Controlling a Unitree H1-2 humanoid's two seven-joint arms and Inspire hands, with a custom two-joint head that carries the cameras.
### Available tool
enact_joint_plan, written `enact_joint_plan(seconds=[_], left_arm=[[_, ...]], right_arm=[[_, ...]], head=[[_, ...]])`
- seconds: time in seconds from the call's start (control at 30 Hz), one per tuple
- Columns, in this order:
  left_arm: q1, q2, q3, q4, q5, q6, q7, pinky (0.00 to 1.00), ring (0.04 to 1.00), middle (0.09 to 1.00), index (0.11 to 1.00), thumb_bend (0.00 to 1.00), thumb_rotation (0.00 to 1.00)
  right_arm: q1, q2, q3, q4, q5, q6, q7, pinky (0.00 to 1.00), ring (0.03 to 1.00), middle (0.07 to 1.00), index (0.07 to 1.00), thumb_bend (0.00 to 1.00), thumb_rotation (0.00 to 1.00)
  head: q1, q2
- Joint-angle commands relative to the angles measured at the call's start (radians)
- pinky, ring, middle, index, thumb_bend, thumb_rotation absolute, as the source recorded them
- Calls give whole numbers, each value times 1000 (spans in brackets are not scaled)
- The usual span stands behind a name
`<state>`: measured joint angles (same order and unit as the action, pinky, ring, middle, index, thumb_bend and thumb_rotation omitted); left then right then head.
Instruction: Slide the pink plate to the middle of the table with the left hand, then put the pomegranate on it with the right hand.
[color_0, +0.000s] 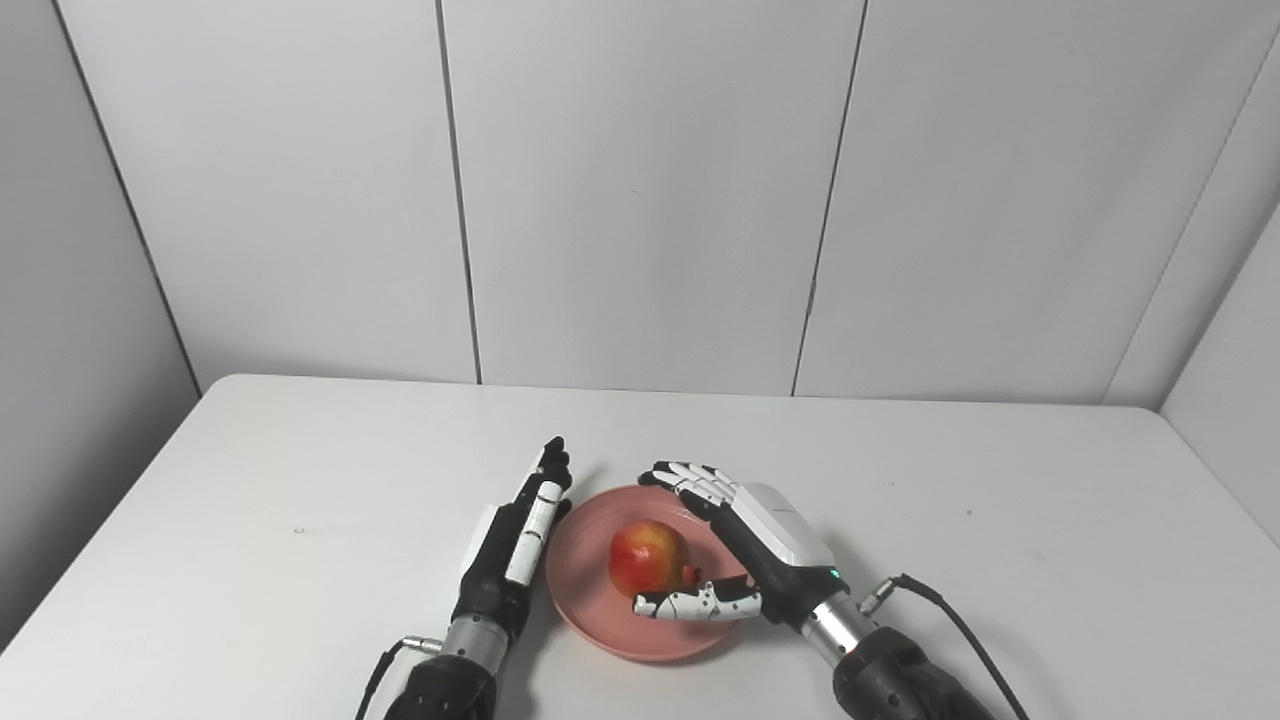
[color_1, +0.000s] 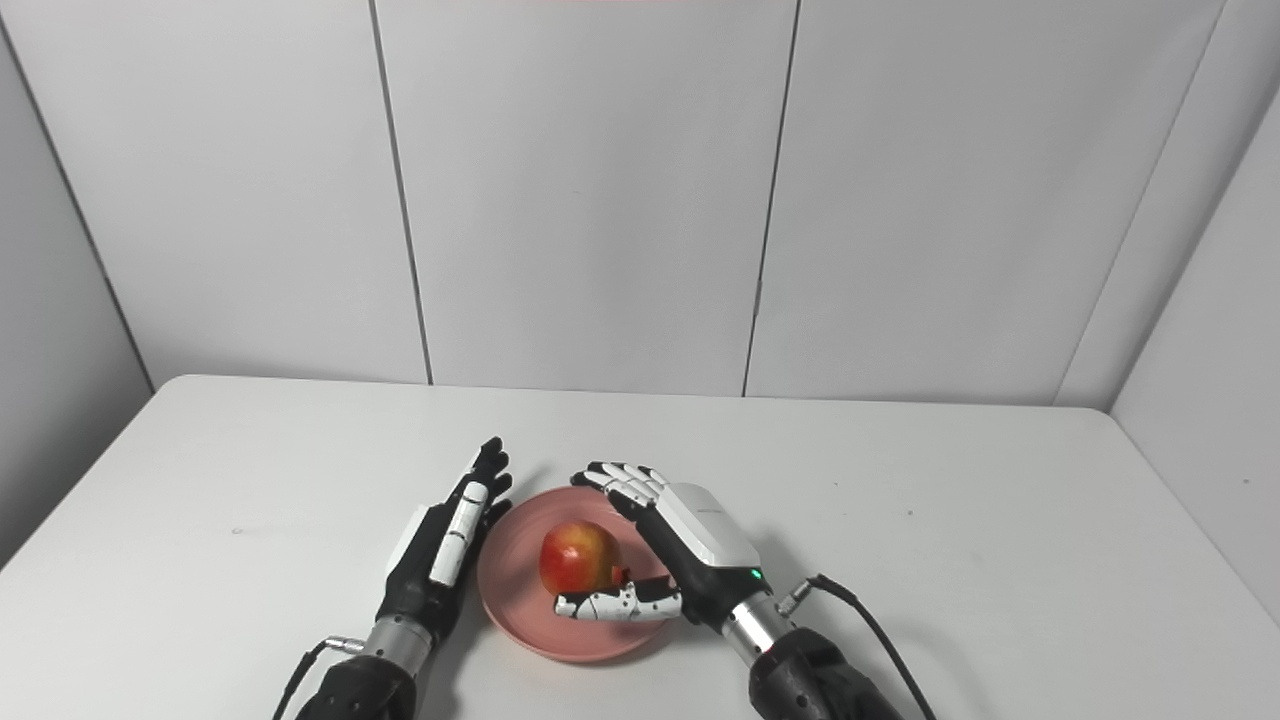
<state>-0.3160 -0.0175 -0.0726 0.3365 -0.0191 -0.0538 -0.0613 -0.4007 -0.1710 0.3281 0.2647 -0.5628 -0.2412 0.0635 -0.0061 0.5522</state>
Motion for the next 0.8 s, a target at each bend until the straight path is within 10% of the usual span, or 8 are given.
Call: enact_joint_plan(seconds=[0.0, 0.77], left_arm=[[-9, -15, -11, 5, -3, 2, -18, 936, 971, 983, 970, 515, 1000], [-6, 16, 32, 21, -2, -53, 14, 917, 942, 967, 960, 547, 1000]], right_arm=[[-17, -1, -27, -50, 38, -38, -27, 991, 990, 988, 938, 634, 662], [66, 61, -219, -28, 321, -2, -70, 998, 1000, 1000, 1000, 609, 951]], head=[[1, 1], [-20, 10]])
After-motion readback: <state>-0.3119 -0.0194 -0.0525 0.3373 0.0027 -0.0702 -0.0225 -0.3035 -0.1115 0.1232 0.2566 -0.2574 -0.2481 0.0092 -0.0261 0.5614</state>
